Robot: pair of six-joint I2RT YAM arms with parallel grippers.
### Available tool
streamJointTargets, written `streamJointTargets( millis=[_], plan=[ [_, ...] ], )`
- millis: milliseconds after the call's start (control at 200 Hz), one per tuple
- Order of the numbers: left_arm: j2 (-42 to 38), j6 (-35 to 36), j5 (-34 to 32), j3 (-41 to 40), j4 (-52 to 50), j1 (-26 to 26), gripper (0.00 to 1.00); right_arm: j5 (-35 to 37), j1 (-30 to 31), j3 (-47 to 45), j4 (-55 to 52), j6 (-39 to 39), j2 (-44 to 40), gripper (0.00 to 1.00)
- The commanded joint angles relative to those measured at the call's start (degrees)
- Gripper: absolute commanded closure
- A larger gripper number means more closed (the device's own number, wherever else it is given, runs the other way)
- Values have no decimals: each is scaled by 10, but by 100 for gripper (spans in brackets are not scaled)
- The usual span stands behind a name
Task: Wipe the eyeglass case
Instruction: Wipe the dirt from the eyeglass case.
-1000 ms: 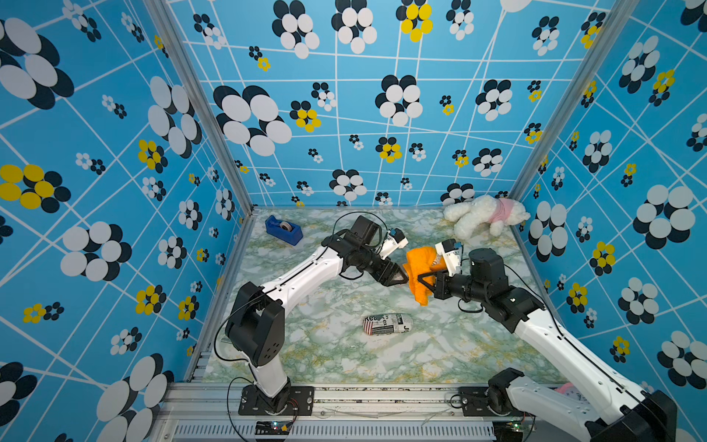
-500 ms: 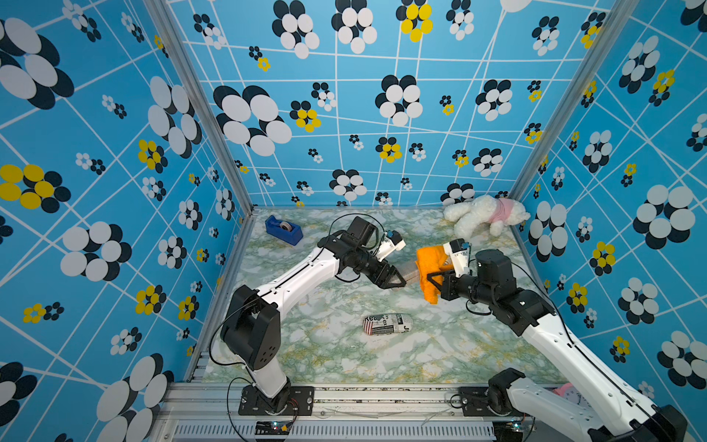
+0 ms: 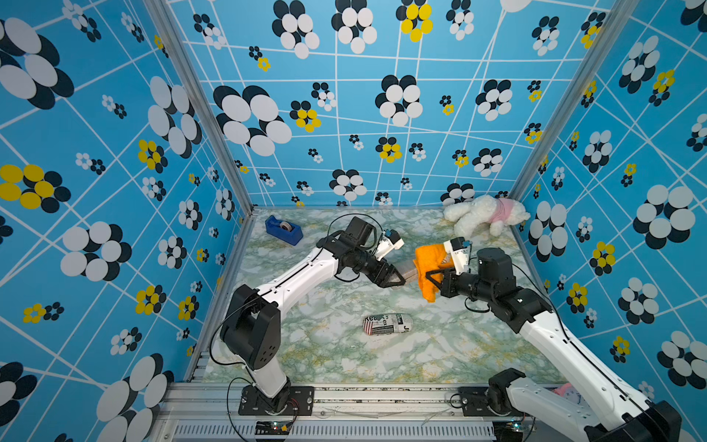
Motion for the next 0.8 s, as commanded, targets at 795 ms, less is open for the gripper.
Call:
streamJointTargets(
  millis=[795],
  plan=[
    [-121,633,-721,-256,504,-215,91,-139,-61,412,-325,5,205,100]
  ],
)
